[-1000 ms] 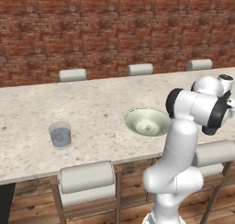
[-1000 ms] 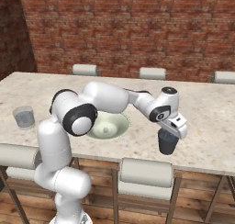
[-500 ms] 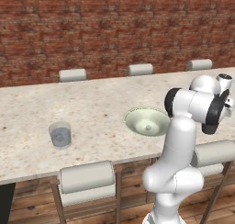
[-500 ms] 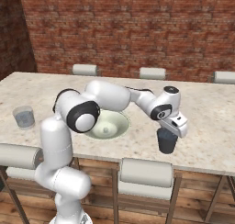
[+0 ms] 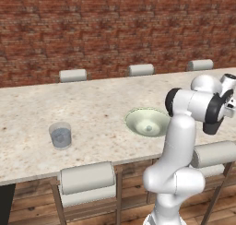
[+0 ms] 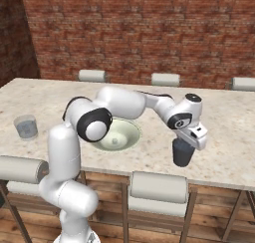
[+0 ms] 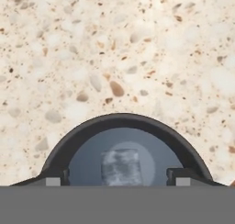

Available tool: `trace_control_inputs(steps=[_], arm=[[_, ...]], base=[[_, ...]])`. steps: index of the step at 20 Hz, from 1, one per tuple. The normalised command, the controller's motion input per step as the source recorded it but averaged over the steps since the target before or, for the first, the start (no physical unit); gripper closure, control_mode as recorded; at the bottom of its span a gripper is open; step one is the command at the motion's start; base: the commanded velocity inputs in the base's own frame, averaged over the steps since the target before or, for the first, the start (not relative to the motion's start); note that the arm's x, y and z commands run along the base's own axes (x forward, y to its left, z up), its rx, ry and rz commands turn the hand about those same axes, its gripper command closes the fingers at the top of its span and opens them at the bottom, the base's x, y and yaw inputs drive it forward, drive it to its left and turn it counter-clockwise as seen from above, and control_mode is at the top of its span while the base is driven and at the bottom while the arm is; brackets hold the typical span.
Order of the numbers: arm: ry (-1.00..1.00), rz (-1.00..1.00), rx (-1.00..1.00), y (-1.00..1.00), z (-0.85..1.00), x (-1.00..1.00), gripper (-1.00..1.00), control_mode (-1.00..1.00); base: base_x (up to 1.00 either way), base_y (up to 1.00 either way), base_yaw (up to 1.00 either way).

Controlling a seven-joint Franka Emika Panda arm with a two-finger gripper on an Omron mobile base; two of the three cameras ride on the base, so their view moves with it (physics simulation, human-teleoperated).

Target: There are four ice cubes in the ice bowl. Place two ice cubes in each glass of water.

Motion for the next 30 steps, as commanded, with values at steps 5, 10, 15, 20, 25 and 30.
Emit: trace_control_inputs(steps=[5, 10, 15, 20, 25, 30], arm=[[0.0, 0.0, 0.02, -0.03, 0.0, 0.0, 1.0, -1.0], [-0.02, 0.0, 0.04, 0.0, 0.0, 0.0, 1.0, -1.0], [-0.06, 0.0, 0.09, 0.0, 0.21, -0.08, 1.0, -1.0], [-0.01, 0.2, -0.09, 0.31, 0.2, -0.67, 1.0, -1.0], [0.0, 0.4, -0.29, 0.73, 0.25, -0.91, 1.0, -1.0], [0.0, 0.4, -0.46, 1.0, 0.04, -0.7, -1.0, -1.0]], base=[[0.0, 0.0, 0.0], [0.0, 0.0, 0.0], [0.0, 0.0, 0.0], [0.0, 0.0, 0.0], [0.0, 0.0, 0.0], [0.0, 0.0, 0.0]])
